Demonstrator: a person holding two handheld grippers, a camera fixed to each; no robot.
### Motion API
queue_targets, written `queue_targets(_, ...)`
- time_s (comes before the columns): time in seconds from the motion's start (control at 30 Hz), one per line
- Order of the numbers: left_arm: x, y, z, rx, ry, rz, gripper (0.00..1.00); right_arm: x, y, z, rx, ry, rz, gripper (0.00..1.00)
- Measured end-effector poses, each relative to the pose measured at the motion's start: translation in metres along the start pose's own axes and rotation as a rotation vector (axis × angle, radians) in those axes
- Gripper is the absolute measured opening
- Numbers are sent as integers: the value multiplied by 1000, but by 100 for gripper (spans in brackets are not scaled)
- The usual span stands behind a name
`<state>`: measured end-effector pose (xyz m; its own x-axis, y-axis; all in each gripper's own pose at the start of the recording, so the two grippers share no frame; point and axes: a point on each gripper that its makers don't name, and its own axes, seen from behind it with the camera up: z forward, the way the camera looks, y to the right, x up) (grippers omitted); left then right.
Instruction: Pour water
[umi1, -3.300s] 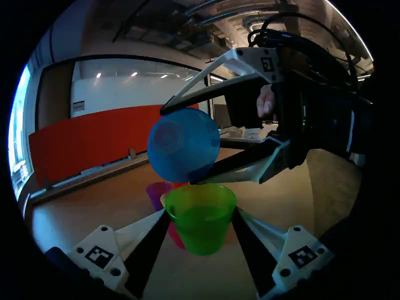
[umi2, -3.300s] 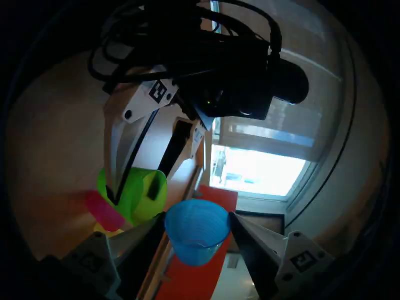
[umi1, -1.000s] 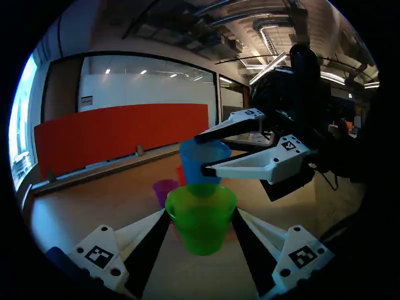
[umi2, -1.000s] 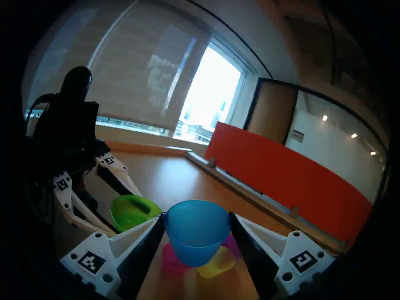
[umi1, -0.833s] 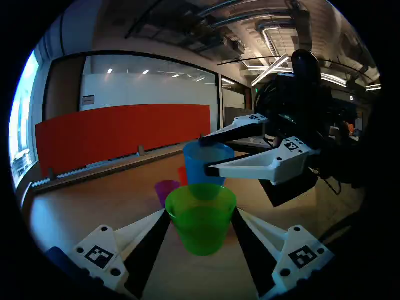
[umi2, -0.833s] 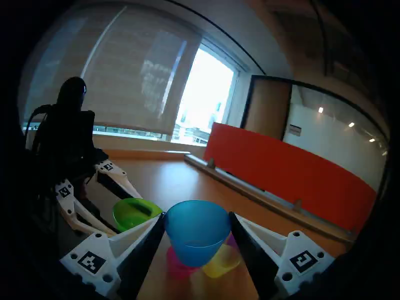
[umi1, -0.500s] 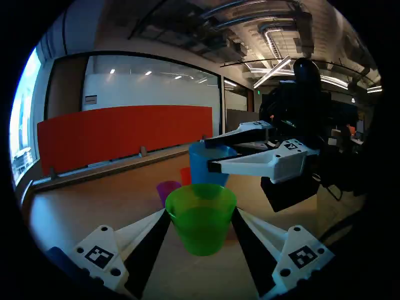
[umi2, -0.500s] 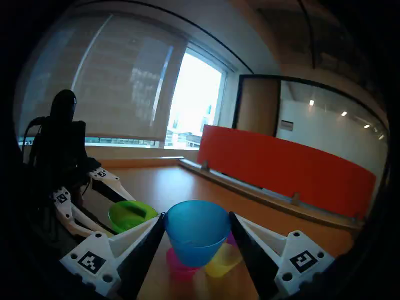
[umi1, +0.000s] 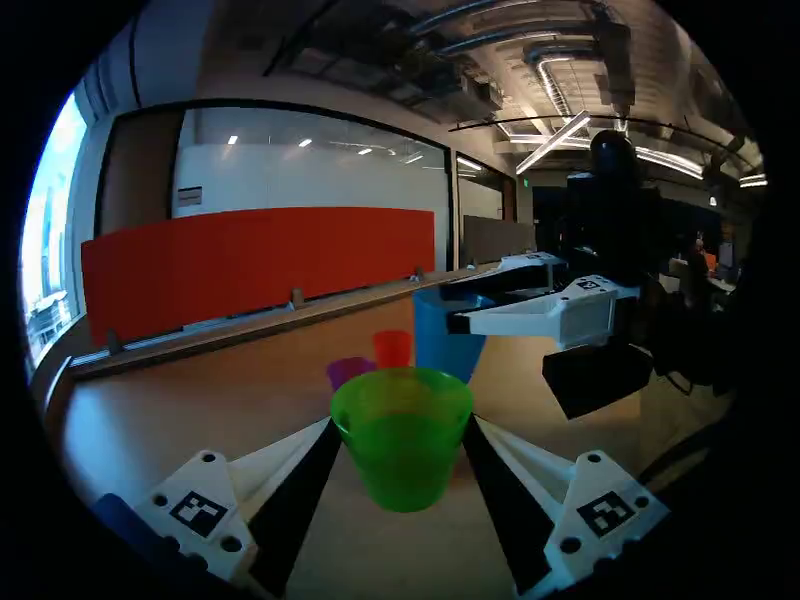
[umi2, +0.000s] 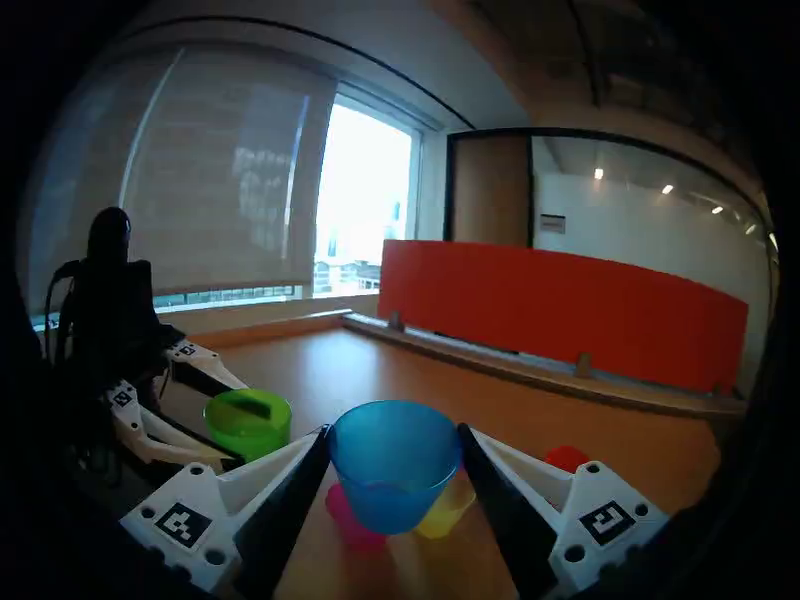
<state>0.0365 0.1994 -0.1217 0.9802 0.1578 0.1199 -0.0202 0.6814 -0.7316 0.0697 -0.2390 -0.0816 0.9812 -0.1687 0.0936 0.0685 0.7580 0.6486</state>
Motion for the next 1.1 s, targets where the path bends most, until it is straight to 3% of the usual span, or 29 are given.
queue_targets(0.7,-26,-28,9,35,-80,-1,85,-39,40,-5,-36,-92,40,93)
queue_targets(1.1,-47,-37,20,33,-137,5,85,-66,49,-2,-18,-166,16,93)
